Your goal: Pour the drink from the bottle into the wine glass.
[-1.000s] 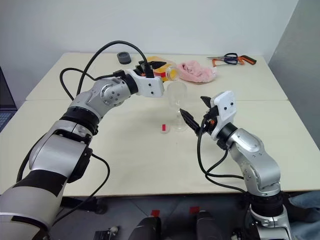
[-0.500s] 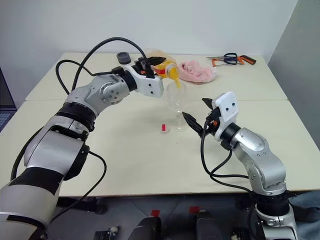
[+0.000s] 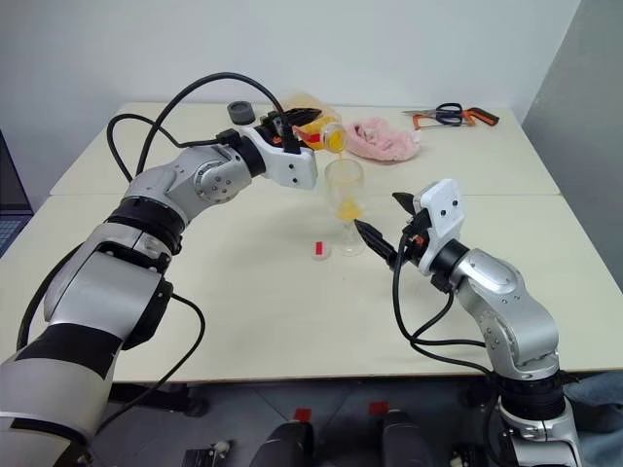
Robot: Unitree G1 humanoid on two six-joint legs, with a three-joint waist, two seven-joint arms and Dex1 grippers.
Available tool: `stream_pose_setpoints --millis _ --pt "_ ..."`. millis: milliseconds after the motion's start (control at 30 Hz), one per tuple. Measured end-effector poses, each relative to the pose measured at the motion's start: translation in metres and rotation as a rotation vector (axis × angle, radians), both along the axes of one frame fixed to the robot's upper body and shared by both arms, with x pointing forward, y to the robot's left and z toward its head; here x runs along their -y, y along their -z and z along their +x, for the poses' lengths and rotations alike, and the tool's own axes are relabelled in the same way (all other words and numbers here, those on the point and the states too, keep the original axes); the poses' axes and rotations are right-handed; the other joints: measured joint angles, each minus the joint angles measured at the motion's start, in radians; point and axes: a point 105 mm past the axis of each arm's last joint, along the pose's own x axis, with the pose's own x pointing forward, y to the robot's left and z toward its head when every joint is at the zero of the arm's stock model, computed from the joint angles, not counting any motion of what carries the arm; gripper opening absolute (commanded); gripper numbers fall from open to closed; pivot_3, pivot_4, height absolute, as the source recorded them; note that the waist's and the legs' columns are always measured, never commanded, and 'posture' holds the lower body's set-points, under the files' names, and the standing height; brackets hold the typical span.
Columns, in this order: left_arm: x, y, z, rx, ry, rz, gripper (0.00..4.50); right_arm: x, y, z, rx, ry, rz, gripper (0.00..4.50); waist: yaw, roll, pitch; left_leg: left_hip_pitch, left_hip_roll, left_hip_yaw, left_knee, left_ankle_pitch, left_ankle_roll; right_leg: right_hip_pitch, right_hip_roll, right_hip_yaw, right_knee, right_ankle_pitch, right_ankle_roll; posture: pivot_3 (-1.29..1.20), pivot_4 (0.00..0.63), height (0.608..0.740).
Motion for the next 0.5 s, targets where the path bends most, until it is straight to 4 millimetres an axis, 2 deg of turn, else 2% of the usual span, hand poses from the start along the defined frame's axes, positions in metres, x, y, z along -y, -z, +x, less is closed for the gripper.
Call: stream_pose_setpoints --millis 500 --pt "-0.0012 0.0003 -0.0001 0.011 -0.001 0.004 1.64 0.0000 -0.0002 -0.0006 -0.003 -0.006 0.003 4.50 0.000 0.000 0.000 0.000 0.000 0.000 0.000 0.000 0.000 0.000 0.000 0.000 0.000 0.000 0.000 0.00 0.150 0.740"
